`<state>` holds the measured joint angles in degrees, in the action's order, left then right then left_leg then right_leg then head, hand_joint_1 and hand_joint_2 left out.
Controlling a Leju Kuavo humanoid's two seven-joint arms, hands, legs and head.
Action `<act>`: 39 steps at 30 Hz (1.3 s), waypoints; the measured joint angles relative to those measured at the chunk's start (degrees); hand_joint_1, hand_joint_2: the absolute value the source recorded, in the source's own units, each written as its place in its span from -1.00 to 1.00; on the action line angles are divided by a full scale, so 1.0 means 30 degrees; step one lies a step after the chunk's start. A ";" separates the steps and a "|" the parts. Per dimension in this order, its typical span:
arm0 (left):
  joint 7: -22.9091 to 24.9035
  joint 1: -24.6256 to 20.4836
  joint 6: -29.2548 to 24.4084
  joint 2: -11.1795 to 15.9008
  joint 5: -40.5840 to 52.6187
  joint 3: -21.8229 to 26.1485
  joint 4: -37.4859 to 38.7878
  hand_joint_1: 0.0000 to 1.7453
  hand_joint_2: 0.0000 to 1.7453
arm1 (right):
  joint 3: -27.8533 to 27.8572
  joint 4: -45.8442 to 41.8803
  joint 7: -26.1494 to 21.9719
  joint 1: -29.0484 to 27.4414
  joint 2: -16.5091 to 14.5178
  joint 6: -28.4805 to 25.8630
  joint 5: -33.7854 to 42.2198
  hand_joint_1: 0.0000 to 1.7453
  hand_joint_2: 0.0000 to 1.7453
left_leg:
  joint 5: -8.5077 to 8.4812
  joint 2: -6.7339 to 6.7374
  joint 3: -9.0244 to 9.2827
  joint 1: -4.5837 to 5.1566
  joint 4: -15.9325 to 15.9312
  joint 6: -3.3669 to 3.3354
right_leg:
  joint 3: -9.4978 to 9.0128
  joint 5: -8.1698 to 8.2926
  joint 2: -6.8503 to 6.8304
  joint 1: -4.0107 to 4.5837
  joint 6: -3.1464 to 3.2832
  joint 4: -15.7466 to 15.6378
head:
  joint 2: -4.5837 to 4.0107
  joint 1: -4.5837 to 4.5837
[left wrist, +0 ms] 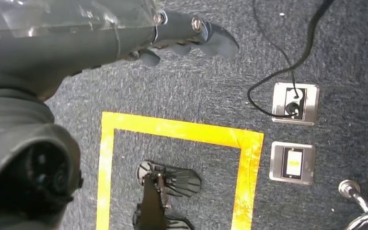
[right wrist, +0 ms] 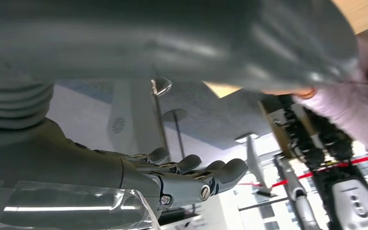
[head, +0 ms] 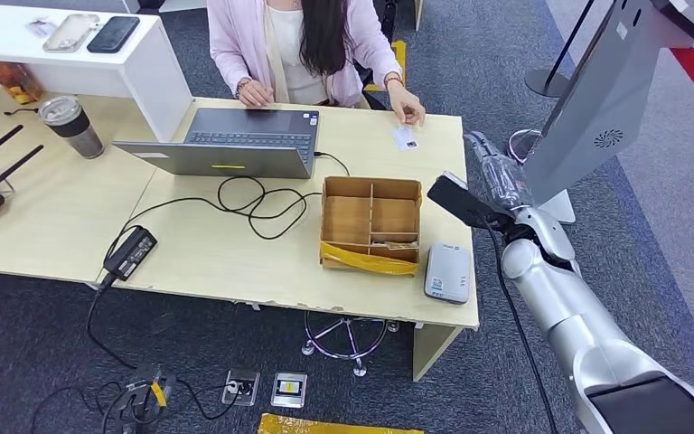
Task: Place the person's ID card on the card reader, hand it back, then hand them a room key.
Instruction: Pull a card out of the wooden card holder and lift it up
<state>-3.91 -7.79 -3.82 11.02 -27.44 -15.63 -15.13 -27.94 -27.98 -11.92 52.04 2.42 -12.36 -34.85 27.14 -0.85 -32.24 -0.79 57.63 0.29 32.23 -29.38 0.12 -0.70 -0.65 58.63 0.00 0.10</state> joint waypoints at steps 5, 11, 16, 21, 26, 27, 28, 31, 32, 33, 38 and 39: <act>0.0360 0.0015 -0.0649 -0.0124 -0.0692 0.0443 0.0036 -1.00 -1.00 | 0.0005 -0.1890 0.2348 -0.1413 0.0905 -0.0530 -0.1386 -1.00 1.00 | 0.0001 -0.0003 0.0002 -0.0003 -0.0001 0.0000 | -0.0003 -0.0001 -0.0002 0.0003 0.0000 -0.0003 | 0.0000 0.0000; 0.0459 0.0021 -0.1726 -0.0419 -0.1350 0.0965 0.0042 -1.00 -1.00 | -0.0033 -0.5118 0.3824 -0.3638 0.1745 -0.0887 -0.2311 -1.00 1.00 | 0.0003 0.0012 0.0004 -0.0003 -0.0003 0.0000 | -0.0003 -0.0001 0.0003 0.0003 0.0000 -0.0003 | 0.0000 -0.0002; 0.0691 0.0008 -0.3210 -0.1002 -0.1770 0.1339 0.0025 -1.00 -1.00 | -0.0264 -0.7640 0.4575 -0.5296 0.1835 -0.0843 -0.3174 -1.00 1.00 | 0.0003 0.0011 0.0000 -0.0002 -0.0005 0.0000 | -0.0004 0.0000 0.0002 0.0002 0.0000 -0.0003 | 0.0000 0.0002; 0.1433 0.0071 -0.4834 -0.1714 -0.1934 0.1424 -0.0365 -1.00 -1.00 | -0.0747 -0.9622 0.5429 -0.6452 0.1614 -0.0328 -0.4135 -1.00 1.00 | 0.0003 0.0003 0.0000 -0.0002 -0.0006 -0.0001 | -0.0011 -0.0001 -0.0001 0.0002 0.0000 -0.0003 | 0.0000 0.0000; 0.2588 0.0570 -0.6314 -0.2315 -0.2391 0.1388 -0.1532 -1.00 -1.00 | -0.1264 -1.2114 0.6078 -0.7907 0.1448 0.0687 -0.4926 -1.00 1.00 | 0.0010 0.0010 0.0002 -0.0002 -0.0006 0.0007 | -0.0008 -0.0003 0.0002 0.0002 0.0002 -0.0004 | 0.0000 -0.0002; 0.2973 0.0743 -0.6725 -0.2395 -0.2612 0.1341 -0.1941 -1.00 -1.00 | -0.1373 -1.2659 0.6174 -0.8206 0.1410 0.1003 -0.5054 -1.00 1.00 | 0.0014 0.0011 0.0002 -0.0002 -0.0006 0.0011 | -0.0007 -0.0005 0.0002 0.0002 0.0003 -0.0005 | 0.0000 0.0000; 0.3429 0.0951 -0.7175 -0.2442 -0.2911 0.1242 -0.2435 -1.00 -1.00 | -0.1490 -1.3194 0.6252 -0.8496 0.1359 0.1313 -0.5183 -1.00 1.00 | 0.0017 0.0010 0.0002 -0.0003 -0.0007 0.0016 | -0.0006 -0.0007 0.0002 0.0003 0.0005 -0.0005 | 0.0000 -0.0002; 0.4882 0.1669 -0.8249 -0.2264 -0.4330 0.0548 -0.4248 -1.00 -1.00 | -0.1809 -1.4323 0.6418 -0.9179 0.1151 0.1915 -0.5621 -1.00 1.00 | 0.0018 0.0011 0.0001 -0.0012 -0.0010 0.0019 | -0.0003 -0.0011 0.0003 0.0013 0.0011 -0.0004 | 0.0000 0.0000; 0.5279 0.1870 -0.8427 -0.2034 -0.4966 0.0212 -0.4904 -1.00 -1.00 | -0.1905 -1.4528 0.6451 -0.9316 0.1054 0.2042 -0.5764 -1.00 1.00 | 0.0018 0.0011 0.0001 -0.0020 -0.0011 0.0019 | -0.0004 -0.0012 0.0003 0.0024 0.0014 -0.0004 | 0.0000 0.0000; 0.5608 0.2031 -0.8531 -0.1719 -0.5613 -0.0132 -0.5513 -1.00 -1.00 | -0.1994 -1.4671 0.6480 -0.9415 0.0945 0.2162 -0.5897 -1.00 1.00 | 0.0016 0.0011 0.0002 -0.0032 -0.0012 0.0022 | -0.0005 -0.0013 0.0003 0.0036 0.0017 -0.0004 | 0.0000 -0.0002; 0.6731 0.2621 -0.9521 0.0572 -0.8741 -0.2142 -0.8669 -1.00 -1.00 | -0.2178 -1.5245 0.6790 -0.9870 0.0384 0.2456 -0.6590 -1.00 1.00 | -0.0001 0.0010 0.0005 -0.0061 -0.0013 0.0048 | -0.0004 -0.0009 0.0003 0.0067 0.0036 0.0006 | 0.0000 0.0004; 0.6820 0.2715 -0.9758 0.1060 -0.9308 -0.2649 -0.9378 -1.00 -1.00 | -0.2191 -1.5316 0.6848 -0.9935 0.0287 0.2414 -0.6657 -1.00 1.00 | -0.0002 0.0009 0.0004 -0.0065 -0.0013 0.0050 | -0.0003 -0.0008 0.0004 0.0070 0.0040 0.0008 | 0.0000 0.0002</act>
<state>16.55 0.36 -33.09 14.20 -55.36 -23.57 -43.26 -34.52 -73.93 8.62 22.24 3.28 -5.11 -54.82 27.14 -0.82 -32.23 -0.99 57.59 0.44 32.23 -29.41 0.13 -0.49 -0.53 58.65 0.00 0.10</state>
